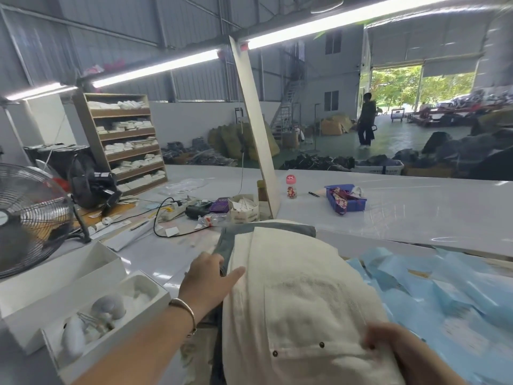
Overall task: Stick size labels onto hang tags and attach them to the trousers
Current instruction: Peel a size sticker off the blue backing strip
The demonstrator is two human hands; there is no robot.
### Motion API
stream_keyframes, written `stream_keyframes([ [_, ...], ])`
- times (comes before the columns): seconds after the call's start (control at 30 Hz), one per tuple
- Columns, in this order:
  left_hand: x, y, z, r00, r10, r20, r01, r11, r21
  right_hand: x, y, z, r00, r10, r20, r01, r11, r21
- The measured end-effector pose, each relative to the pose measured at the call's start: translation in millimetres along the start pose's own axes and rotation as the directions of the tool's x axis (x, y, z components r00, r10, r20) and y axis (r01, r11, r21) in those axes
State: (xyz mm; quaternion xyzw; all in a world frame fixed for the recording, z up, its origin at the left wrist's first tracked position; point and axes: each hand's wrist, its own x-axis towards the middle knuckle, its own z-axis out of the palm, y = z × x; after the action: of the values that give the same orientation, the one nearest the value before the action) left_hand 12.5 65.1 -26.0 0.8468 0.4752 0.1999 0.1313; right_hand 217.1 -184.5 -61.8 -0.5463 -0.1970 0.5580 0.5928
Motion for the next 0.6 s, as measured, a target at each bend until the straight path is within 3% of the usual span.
stream_keyframes([
  [0.07, 18, 1, 10, 0.999, 0.007, 0.033, -0.004, 0.997, -0.072, 6, 6, -3, 0.997, -0.024, -0.079, 0.021, 0.999, -0.03],
  [0.1, 28, 4, 15, 0.995, -0.03, 0.09, 0.04, 0.993, -0.113, 3, 10, -2, 0.998, -0.052, 0.038, 0.049, 0.997, 0.063],
  [0.17, 46, 12, 22, 0.968, -0.121, 0.22, 0.156, 0.977, -0.147, 7, 10, 2, 0.995, -0.102, 0.019, 0.099, 0.988, 0.12],
  [0.27, 73, 22, 30, 0.945, -0.183, 0.272, 0.225, 0.965, -0.132, 16, 6, 9, 0.975, -0.145, -0.167, 0.165, 0.98, 0.112],
  [0.37, 93, 44, 36, 0.943, -0.173, 0.284, 0.249, 0.934, -0.258, 24, 6, 14, 0.944, -0.218, -0.248, 0.216, 0.976, -0.035],
  [0.47, 95, 68, 32, 0.857, -0.185, 0.48, 0.426, 0.779, -0.46, 24, 3, 16, 0.896, -0.364, -0.255, 0.342, 0.931, -0.13],
  [0.53, 85, 79, 17, 0.779, -0.057, 0.624, 0.507, 0.641, -0.576, 15, -2, 18, 0.863, -0.441, -0.249, 0.409, 0.897, -0.17],
  [0.6, 79, 82, 4, 0.777, 0.053, 0.627, 0.497, 0.559, -0.663, 3, -9, 13, 0.819, -0.524, -0.233, 0.474, 0.848, -0.238],
])
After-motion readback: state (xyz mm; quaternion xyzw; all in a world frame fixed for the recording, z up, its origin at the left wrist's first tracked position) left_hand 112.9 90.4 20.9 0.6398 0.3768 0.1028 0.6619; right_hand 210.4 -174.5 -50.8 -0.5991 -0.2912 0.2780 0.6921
